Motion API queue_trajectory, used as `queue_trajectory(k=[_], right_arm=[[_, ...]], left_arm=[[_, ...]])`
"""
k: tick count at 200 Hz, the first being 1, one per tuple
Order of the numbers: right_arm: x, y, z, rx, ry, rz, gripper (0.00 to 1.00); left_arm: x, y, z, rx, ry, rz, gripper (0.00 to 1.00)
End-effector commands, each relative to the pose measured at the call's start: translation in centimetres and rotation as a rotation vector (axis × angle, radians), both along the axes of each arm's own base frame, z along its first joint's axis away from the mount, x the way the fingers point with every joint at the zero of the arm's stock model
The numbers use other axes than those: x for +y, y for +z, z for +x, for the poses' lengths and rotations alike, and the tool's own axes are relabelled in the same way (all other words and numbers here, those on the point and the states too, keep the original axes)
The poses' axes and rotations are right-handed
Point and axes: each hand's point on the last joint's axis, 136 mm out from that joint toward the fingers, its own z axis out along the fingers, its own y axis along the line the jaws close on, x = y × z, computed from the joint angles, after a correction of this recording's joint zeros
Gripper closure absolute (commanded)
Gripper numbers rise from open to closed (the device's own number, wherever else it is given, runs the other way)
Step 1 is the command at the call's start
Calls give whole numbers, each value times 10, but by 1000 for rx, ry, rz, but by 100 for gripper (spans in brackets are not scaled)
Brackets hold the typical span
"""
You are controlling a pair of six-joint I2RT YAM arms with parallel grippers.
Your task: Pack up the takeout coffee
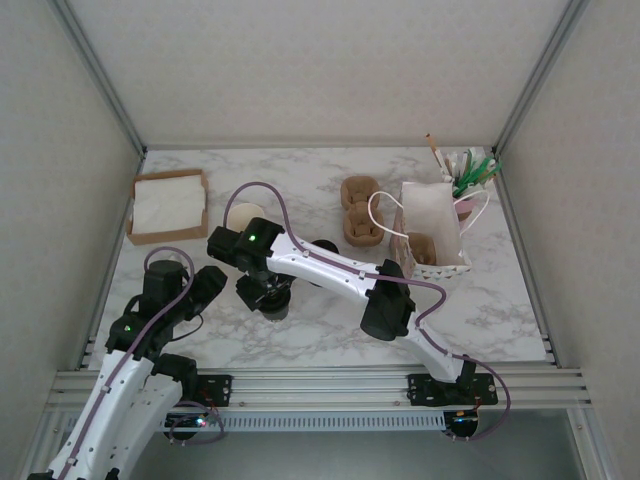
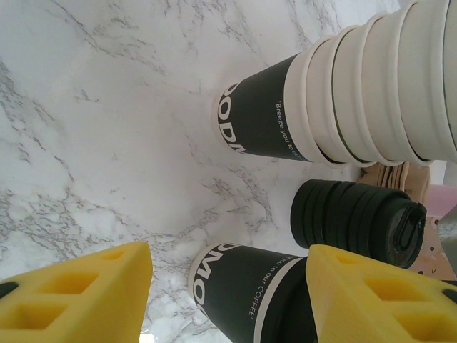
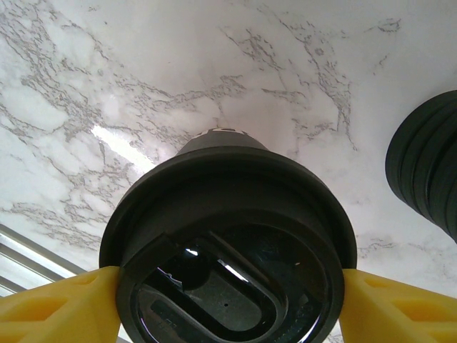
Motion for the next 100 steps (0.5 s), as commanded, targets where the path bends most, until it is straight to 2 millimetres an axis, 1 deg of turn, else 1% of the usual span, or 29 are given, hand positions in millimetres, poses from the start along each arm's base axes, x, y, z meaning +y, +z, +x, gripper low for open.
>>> queue_trajectory(k=[1, 34, 83, 100], right_arm=[[-2, -7, 3, 8, -19, -15, 26], [-3, -10, 3, 16, -20, -19, 24], [-2, -8, 5, 14, -24, -7, 24], [-3, -10, 5, 16, -27, -8, 23]], left_arm=[[0, 0, 2, -9, -11, 1, 41], [-1, 1, 2, -12, -16, -2, 41], [-2, 3, 3, -14, -20, -3, 41], [-2, 3, 3, -15, -20, -4, 41]])
